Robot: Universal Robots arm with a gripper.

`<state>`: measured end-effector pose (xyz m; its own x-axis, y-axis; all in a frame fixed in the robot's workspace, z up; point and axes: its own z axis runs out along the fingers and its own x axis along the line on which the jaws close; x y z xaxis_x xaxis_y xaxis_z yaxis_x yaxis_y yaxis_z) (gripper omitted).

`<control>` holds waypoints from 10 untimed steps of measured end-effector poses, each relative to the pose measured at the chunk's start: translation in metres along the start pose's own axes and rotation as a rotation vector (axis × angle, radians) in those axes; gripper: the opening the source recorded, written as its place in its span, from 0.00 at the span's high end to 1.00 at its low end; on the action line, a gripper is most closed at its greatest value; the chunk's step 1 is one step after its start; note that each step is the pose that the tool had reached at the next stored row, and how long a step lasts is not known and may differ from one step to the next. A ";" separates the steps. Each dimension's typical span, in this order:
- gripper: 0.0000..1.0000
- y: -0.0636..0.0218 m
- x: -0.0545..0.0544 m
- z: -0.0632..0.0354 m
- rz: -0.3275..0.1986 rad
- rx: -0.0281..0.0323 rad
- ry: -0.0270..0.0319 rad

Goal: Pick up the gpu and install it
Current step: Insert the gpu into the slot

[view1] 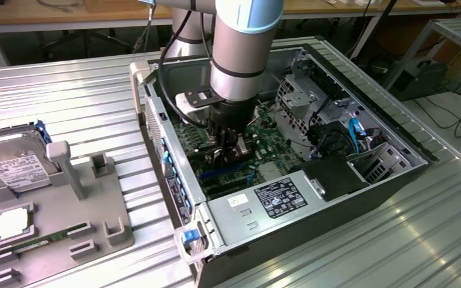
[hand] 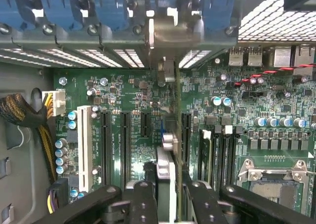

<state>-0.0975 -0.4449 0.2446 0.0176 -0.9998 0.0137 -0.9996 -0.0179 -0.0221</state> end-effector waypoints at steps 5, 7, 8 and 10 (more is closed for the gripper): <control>0.72 -0.0001 0.000 -0.0001 0.000 0.0000 0.0003; 0.72 -0.0001 0.000 -0.0001 0.000 0.0000 0.0003; 0.72 -0.0001 0.000 -0.0001 0.000 0.0000 0.0003; 0.72 -0.0001 0.000 0.0000 0.000 -0.0002 0.0004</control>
<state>-0.0973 -0.4451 0.2446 0.0179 -0.9997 0.0142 -0.9996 -0.0182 -0.0219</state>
